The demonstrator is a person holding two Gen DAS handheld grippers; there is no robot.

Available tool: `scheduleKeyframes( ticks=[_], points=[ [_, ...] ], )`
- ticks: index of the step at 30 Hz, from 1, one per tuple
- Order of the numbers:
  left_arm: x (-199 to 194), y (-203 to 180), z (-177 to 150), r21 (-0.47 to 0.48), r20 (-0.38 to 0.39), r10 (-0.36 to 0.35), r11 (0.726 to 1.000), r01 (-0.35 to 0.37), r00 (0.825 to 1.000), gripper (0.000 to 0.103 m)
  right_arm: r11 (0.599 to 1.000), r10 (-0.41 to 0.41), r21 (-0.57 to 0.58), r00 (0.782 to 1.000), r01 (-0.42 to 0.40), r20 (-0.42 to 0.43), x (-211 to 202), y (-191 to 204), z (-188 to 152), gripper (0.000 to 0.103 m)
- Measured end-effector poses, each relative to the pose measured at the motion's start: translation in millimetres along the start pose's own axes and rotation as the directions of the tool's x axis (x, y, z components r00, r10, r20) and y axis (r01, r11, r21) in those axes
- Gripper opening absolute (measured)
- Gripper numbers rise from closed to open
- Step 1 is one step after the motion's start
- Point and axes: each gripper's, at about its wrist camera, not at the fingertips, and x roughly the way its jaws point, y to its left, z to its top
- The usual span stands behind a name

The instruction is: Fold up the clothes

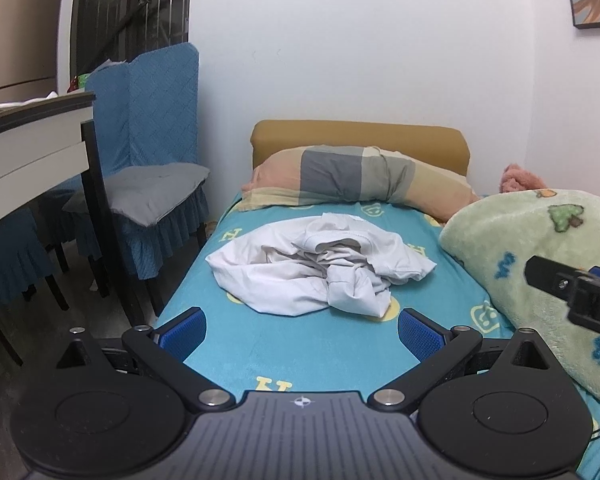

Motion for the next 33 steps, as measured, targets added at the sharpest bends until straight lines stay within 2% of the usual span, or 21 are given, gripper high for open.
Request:
scheduleKeyframes(
  ticks=[7,13,17,21,26,29,31,32,33],
  points=[
    [31.4,-1.2,-1.8,-0.012,-0.095,-0.016,1.000,0.014,0.995,0.103,1.000,-0.026,0.014,0.999,0.026,0.020,-0.4,-8.6,2.1,0.092],
    [86.5,-13.0,13.2,0.065,-0.177,-0.001,0.998,0.013,0.984,0.102,0.993,-0.072,0.092,0.997,0.073,-0.007,11.7,-27.2,-5.4,0.092],
    [138.4,-21.1,18.1,0.053,-0.227,-0.040,0.997,0.053,0.973,0.102,0.979,-0.077,0.183,0.996,0.086,-0.053,29.3,-42.3,-14.4,0.092],
    [196.5,-34.0,12.1,0.049,-0.237,-0.086,0.994,0.101,0.968,0.101,0.969,-0.088,0.225,0.993,0.105,-0.083,50.2,-49.8,-23.2,0.092],
    [274.7,-41.1,5.8,0.022,-0.224,-0.087,0.995,0.094,0.971,0.096,0.961,-0.098,0.250,0.990,0.121,-0.100,83.2,-55.6,-35.0,0.092],
    [311.3,-41.1,5.8,0.022,-0.219,-0.063,0.997,0.069,0.974,0.091,0.965,-0.116,0.227,0.989,0.133,-0.086,101.1,-56.0,-42.7,0.092],
    [324.7,-40.0,8.1,0.047,-0.195,-0.042,0.998,0.052,0.980,0.081,0.968,-0.127,0.208,0.989,0.139,-0.070,112.0,-56.2,-47.9,0.092],
    [326.0,-38.8,8.9,0.082,-0.179,-0.094,0.991,0.110,0.979,0.078,0.970,-0.132,0.198,0.989,0.143,-0.066,117.6,-56.1,-50.2,0.092],
    [324.6,-40.2,9.7,0.122,-0.159,-0.095,0.986,0.115,0.983,0.066,0.971,-0.138,0.188,0.989,0.147,-0.062,123.3,-55.9,-52.5,0.092]
  ],
)
